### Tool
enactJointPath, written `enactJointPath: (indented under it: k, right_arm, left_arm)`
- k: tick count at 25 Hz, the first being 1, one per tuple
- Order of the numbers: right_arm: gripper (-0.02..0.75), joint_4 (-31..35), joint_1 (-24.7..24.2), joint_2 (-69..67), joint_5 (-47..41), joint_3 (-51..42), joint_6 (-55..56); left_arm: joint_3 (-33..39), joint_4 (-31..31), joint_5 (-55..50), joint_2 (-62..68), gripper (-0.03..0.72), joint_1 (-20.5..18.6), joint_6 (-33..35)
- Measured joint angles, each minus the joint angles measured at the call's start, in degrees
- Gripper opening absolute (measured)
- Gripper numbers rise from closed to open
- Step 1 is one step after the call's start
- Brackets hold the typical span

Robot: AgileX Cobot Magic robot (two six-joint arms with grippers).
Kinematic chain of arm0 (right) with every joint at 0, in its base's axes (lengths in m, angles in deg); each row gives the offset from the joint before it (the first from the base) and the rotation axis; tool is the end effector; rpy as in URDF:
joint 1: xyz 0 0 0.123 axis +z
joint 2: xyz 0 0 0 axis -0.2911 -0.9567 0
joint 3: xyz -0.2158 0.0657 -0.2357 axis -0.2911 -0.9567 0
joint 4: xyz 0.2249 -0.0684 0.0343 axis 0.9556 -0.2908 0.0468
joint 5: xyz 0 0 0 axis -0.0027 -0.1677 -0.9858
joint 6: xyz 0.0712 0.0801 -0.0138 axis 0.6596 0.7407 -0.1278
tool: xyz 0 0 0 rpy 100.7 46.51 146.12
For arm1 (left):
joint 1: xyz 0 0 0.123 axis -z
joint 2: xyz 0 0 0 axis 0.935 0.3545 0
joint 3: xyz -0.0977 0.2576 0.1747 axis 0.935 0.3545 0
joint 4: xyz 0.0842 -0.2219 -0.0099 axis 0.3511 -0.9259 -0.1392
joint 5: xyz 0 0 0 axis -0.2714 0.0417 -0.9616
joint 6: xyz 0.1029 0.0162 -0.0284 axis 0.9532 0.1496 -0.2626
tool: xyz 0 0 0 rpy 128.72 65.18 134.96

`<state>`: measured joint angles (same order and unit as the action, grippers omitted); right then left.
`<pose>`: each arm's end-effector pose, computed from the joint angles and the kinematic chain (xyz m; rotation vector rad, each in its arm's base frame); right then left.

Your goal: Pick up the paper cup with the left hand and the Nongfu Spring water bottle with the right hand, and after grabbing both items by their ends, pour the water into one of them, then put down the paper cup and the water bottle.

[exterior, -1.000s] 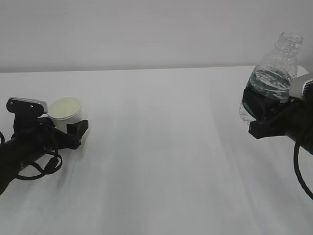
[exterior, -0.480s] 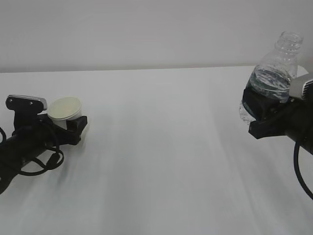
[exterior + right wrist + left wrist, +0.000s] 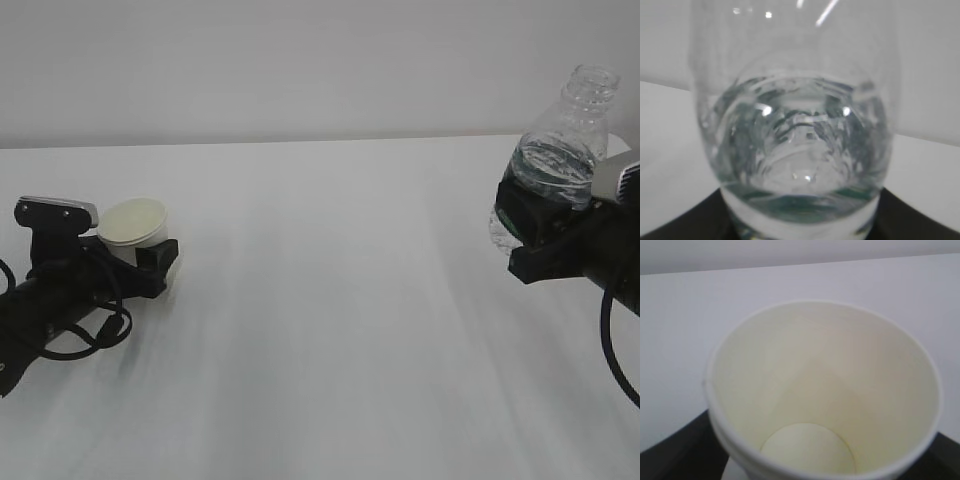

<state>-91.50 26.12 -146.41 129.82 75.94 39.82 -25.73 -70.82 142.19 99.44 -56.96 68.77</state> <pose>0.2682 0.0619 0.2261 -0.3405 1.6113 0.1856 0.3673 -0.0893 0.1056 0.1944 1.8505 -0.2757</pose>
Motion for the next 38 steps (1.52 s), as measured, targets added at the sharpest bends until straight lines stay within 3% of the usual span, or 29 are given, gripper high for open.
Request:
enactJointPath:
  k: [4, 19, 29, 32, 38]
  right_arm:
    - [0.352, 0.0, 0.0, 0.0, -0.08, 0.0, 0.0]
    - [0.351, 0.0, 0.0, 0.0, -0.08, 0.0, 0.0]
    - [0.351, 0.0, 0.0, 0.0, -0.08, 0.0, 0.0]
    - [0.351, 0.0, 0.0, 0.0, -0.08, 0.0, 0.0]
    - [0.351, 0.0, 0.0, 0.0, -0.08, 0.0, 0.0]
  left_arm:
    - [0.0, 0.0, 0.0, 0.0, 0.587, 0.0, 0.0]
    - [0.0, 0.48, 0.0, 0.0, 0.501, 0.0, 0.0]
    - [-0.11, 4.16, 0.0, 0.0, 0.437, 0.0, 0.0]
    - [-0.11, 6.72, 0.0, -0.11, 0.434, 0.0, 0.0]
    - [-0.11, 17.74, 0.0, -3.71, 0.433, 0.0, -0.23]
